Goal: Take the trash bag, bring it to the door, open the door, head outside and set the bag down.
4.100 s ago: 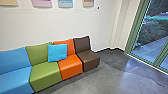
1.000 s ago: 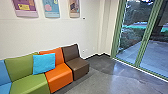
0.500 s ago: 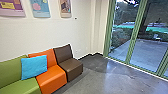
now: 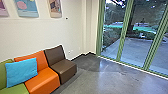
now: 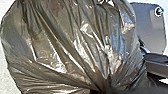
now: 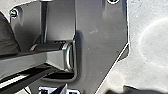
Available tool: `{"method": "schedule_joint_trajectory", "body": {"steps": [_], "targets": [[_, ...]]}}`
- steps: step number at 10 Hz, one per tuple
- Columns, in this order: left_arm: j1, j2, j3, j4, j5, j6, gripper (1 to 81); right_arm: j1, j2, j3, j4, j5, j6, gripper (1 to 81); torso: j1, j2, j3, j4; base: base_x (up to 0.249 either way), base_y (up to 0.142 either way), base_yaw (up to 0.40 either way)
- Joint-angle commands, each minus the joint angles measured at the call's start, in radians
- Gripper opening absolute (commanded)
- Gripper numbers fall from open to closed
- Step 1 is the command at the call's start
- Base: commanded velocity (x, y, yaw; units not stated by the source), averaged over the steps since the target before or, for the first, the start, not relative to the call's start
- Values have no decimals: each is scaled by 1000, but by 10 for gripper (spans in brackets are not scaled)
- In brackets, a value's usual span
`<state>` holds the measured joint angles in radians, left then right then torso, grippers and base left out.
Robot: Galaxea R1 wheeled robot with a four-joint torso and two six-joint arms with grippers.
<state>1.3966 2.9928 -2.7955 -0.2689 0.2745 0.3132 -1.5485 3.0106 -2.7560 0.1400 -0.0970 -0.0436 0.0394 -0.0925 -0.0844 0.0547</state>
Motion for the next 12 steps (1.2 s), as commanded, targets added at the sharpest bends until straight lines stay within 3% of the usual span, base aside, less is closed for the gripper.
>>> {"method": "schedule_joint_trajectory", "body": {"steps": [1,12], "targets": [[-58,-3,-2,2,78,6,10,41,-2,-3,0,-64,-2,811,0,0,0,0,0,0,-241],[-57,6,-2,11,77,6,10,29,13,-3,-2,-43,-2,811,0,0,0,0,0,0,-264]]}}
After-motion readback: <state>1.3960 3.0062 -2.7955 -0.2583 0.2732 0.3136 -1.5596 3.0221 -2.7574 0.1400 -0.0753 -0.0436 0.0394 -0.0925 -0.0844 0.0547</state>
